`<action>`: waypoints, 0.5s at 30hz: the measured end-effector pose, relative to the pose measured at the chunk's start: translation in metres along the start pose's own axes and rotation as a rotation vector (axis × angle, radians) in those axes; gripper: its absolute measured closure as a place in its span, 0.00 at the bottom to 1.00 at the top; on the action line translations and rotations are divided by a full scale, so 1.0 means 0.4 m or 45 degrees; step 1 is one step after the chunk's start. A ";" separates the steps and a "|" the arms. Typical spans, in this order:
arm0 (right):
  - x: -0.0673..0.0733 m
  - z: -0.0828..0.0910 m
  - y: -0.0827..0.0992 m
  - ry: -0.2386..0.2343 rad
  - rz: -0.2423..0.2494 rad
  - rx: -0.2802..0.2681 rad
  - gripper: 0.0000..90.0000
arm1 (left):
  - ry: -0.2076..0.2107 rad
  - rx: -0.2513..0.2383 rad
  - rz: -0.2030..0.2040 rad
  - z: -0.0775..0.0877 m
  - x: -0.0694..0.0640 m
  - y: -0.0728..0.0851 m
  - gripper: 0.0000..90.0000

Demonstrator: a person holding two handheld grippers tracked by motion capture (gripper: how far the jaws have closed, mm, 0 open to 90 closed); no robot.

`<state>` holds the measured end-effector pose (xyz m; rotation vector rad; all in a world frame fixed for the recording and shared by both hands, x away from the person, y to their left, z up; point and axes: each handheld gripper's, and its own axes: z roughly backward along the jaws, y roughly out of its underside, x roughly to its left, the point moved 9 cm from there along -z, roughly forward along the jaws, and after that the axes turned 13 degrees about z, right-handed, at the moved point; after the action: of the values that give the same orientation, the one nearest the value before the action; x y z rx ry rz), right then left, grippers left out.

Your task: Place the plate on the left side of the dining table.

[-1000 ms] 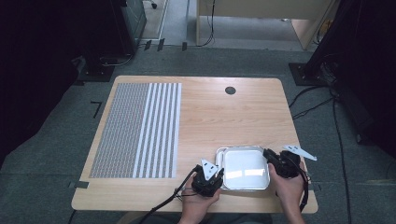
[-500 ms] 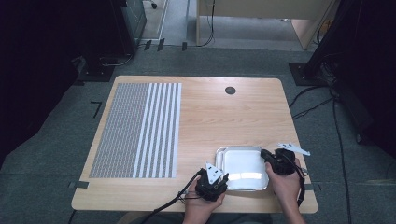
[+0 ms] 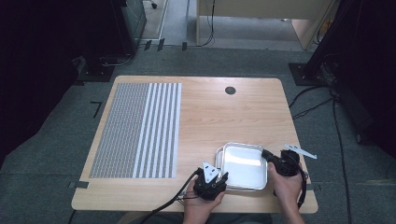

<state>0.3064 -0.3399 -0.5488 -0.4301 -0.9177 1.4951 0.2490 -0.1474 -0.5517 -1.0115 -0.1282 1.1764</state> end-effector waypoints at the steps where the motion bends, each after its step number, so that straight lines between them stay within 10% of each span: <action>1: -0.001 0.000 0.000 -0.001 -0.003 -0.003 0.97 | 0.005 0.001 0.001 0.000 -0.001 0.000 0.72; 15: -0.003 0.008 -0.005 -0.007 -0.041 -0.028 0.97 | 0.022 0.017 0.057 -0.003 -0.003 0.001 0.79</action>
<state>0.3055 -0.3421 -0.5455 -0.4253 -0.9419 1.4590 0.2489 -0.1493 -0.5521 -1.0166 -0.0845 1.2073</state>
